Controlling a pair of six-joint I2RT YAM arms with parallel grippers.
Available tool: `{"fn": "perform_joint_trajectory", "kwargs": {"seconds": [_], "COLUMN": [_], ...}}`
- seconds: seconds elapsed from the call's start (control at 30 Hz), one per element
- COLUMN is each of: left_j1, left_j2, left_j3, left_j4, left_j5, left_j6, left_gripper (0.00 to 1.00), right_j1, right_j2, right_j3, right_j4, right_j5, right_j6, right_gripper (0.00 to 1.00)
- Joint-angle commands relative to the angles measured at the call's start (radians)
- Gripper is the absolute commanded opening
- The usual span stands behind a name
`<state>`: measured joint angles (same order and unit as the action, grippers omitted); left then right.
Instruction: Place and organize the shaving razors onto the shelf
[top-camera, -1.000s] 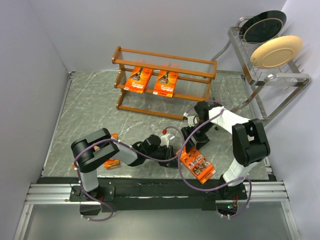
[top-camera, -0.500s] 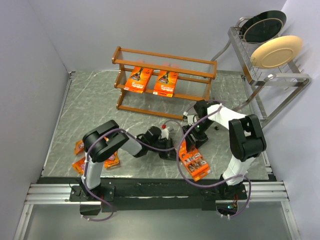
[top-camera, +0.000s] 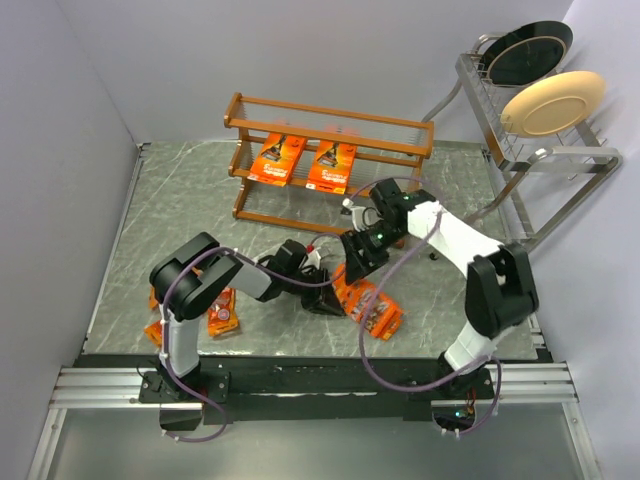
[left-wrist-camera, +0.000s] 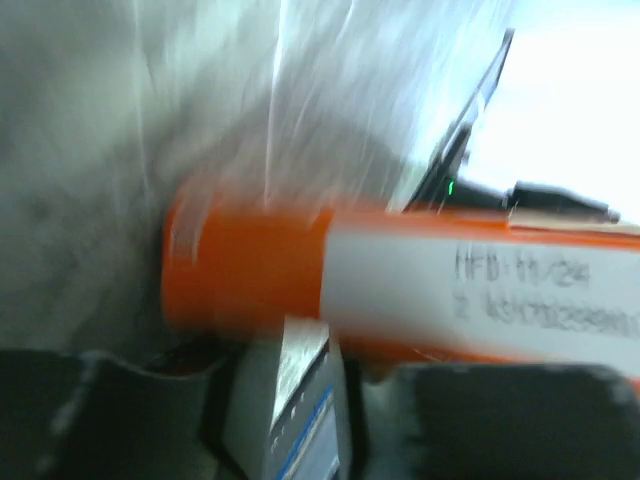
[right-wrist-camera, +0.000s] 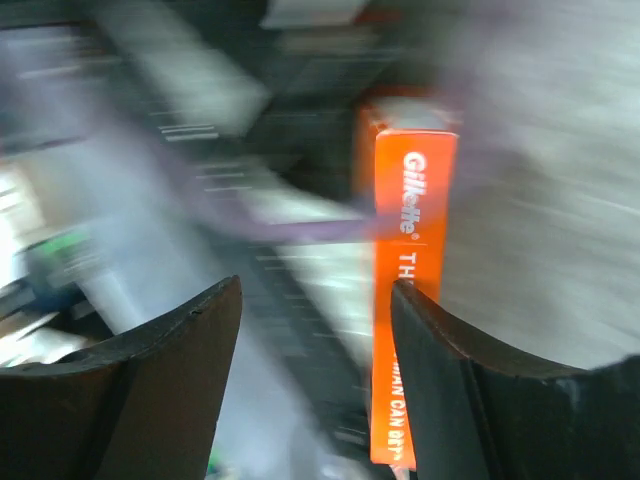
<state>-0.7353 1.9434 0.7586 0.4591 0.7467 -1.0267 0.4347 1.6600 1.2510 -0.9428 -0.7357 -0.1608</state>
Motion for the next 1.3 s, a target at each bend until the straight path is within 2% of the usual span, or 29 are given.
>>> {"fn": "perform_joint_trajectory", "kwargs": {"seconds": [0.0,0.17,0.3,0.37,0.53,0.67,0.73,0.77,0.8,0.83,0.97,1.03,1.1,1.2,1.27], "left_j1": [0.059,0.131,0.23,0.267,0.297,0.261,0.185,0.154,0.104,0.081,0.039,0.039,0.034,0.001,-0.013], "left_j2": [-0.027,-0.043,-0.11,-0.167,-0.315,-0.451,-0.509,-0.52,-0.526,-0.543,-0.587,-0.593,-0.606,-0.652,-0.707], "left_j3": [0.05,0.068,0.081,0.071,0.005,-0.05,-0.009,0.014,0.06,0.076,0.097,0.056,-0.02,-0.122,-0.181], "left_j4": [-0.013,-0.115,-0.334,-0.455,-0.58,-0.559,-0.569,-0.576,-0.579,-0.574,-0.588,-0.557,-0.414,-0.329,-0.359], "left_j5": [-0.248,-0.224,-0.196,-0.166,-0.084,-0.066,-0.099,-0.115,-0.133,-0.144,-0.168,-0.123,-0.069,-0.096,-0.169], "left_j6": [0.045,0.037,0.095,0.135,0.201,0.189,0.22,0.249,0.263,0.27,0.284,0.266,0.212,0.149,0.111], "left_gripper": [0.35,0.46,0.51,0.55,0.61,0.68,0.78,0.9,0.93,0.99,1.0,0.99,0.99,0.99,0.95], "right_j1": [0.104,0.124,0.087,0.05,-0.132,-0.188,-0.203,-0.206,-0.209,-0.209,-0.209,-0.208,-0.208,-0.203,-0.192], "right_j2": [-0.057,-0.069,-0.075,-0.098,-0.192,-0.273,-0.286,-0.278,-0.267,-0.257,-0.183,-0.16,-0.141,-0.126,-0.118], "right_j3": [-0.064,-0.058,0.037,0.05,0.005,-0.025,-0.054,-0.085,-0.1,-0.114,-0.191,-0.217,-0.225,-0.239,-0.258], "right_j4": [-0.148,-0.136,-0.198,-0.232,-0.245,-0.183,-0.133,-0.096,-0.081,-0.068,0.013,0.036,0.042,0.053,0.065], "right_j5": [-0.448,-0.45,-0.436,-0.455,-0.401,-0.182,-0.061,-0.051,-0.045,-0.027,0.015,0.019,0.009,-0.039,-0.071], "right_j6": [0.021,0.01,-0.077,-0.13,-0.163,-0.175,-0.12,-0.105,-0.086,-0.045,0.055,0.078,0.095,0.118,0.151], "right_gripper": [0.68,0.68,0.69,0.69,0.7,0.74,0.74,0.74,0.74,0.71,0.61,0.57,0.54,0.49,0.47]}}
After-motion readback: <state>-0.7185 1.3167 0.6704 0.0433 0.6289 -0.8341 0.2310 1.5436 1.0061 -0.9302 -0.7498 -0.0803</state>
